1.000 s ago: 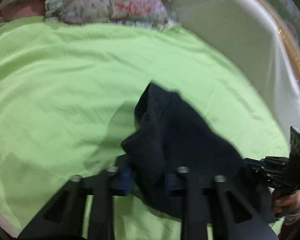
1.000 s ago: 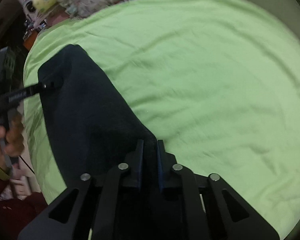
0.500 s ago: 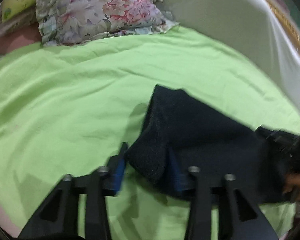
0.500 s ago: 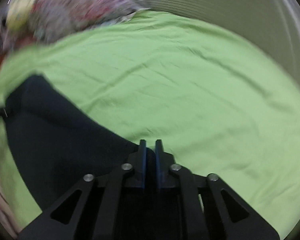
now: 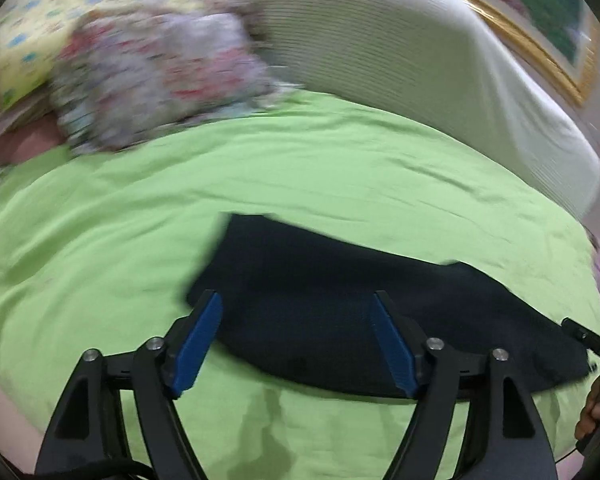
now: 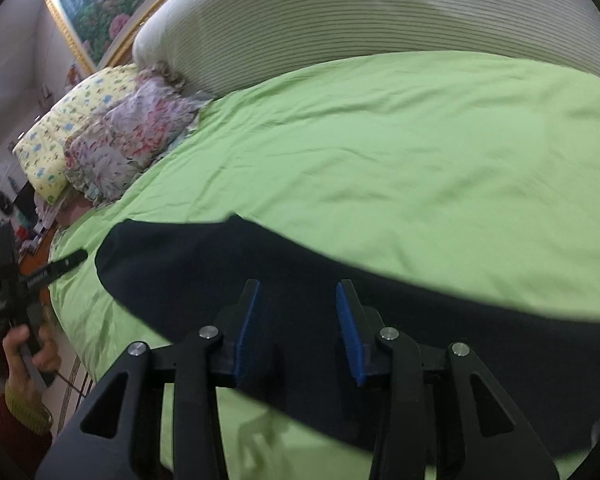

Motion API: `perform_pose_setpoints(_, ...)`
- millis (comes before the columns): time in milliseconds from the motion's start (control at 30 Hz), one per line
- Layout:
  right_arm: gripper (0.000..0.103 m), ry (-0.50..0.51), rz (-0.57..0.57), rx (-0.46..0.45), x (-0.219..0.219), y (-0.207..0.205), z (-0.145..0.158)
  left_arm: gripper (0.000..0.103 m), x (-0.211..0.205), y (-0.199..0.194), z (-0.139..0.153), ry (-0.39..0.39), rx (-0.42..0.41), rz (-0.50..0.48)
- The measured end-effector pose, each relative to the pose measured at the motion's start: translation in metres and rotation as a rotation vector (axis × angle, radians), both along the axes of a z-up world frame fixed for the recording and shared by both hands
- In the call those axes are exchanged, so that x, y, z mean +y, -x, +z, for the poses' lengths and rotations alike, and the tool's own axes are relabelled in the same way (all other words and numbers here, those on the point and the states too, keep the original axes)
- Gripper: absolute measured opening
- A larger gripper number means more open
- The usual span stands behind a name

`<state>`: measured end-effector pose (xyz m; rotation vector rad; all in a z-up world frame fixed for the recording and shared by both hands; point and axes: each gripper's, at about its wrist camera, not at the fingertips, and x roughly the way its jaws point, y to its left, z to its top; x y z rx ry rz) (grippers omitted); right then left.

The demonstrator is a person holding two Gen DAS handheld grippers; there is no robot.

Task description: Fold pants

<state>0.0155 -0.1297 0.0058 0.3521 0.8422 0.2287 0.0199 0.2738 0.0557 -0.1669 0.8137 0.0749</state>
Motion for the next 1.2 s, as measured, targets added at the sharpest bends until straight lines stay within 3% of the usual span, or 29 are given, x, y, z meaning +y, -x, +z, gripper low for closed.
perform_pose_setpoints(133,0.050,-0.033,-0.131,0.027,-0.037,0.052,-0.008,0.077,-0.071,-0.017,-0.001,-0.018,0.013,-0.182)
perform_pose_setpoints(467,0.052,-0.139,-0.385,0.100,-0.106,0.124,-0.038,0.079,-0.229,-0.047,-0.023,-0.078,0.104,-0.581)
perform_pose_setpoints(633,0.057,-0.259,-0.498,0.104,-0.131,0.129,-0.053,0.079,-0.290,-0.054,-0.030,-0.096,0.157,-0.744)
perform_pose_setpoints(733,0.058,-0.347,-0.548,0.083,-0.139,0.128,-0.060,0.080,-0.313,-0.060,-0.035,-0.071,0.201,-0.818)
perform_pose_setpoints(1000,0.058,-0.465,-0.605,-0.004,-0.154,0.118,-0.066,0.080,-0.380,-0.081,-0.053,0.000,0.343,-1.038)
perform_pose_setpoints(1033,0.057,-0.465,-0.607,-0.009,-0.160,0.123,-0.069,0.080,-0.392,-0.084,-0.056,-0.004,0.355,-1.061)
perform_pose_setpoints(1100,0.039,-0.447,-0.617,-0.010,-0.161,0.118,-0.070,0.080,-0.407,-0.089,-0.061,0.002,0.377,-1.092)
perform_pose_setpoints(1133,0.021,-0.447,-0.622,-0.003,-0.162,0.116,-0.073,0.080,-0.415,-0.092,-0.064,0.001,0.389,-1.103)
perform_pose_setpoints(1167,0.012,-0.465,-0.628,-0.003,-0.166,0.116,-0.077,0.080,-0.423,-0.094,-0.067,0.002,0.402,-1.117)
perform_pose_setpoints(1200,0.011,-0.499,-0.631,-0.016,-0.170,0.118,-0.080,0.080,-0.432,-0.097,-0.070,0.003,0.414,-1.138)
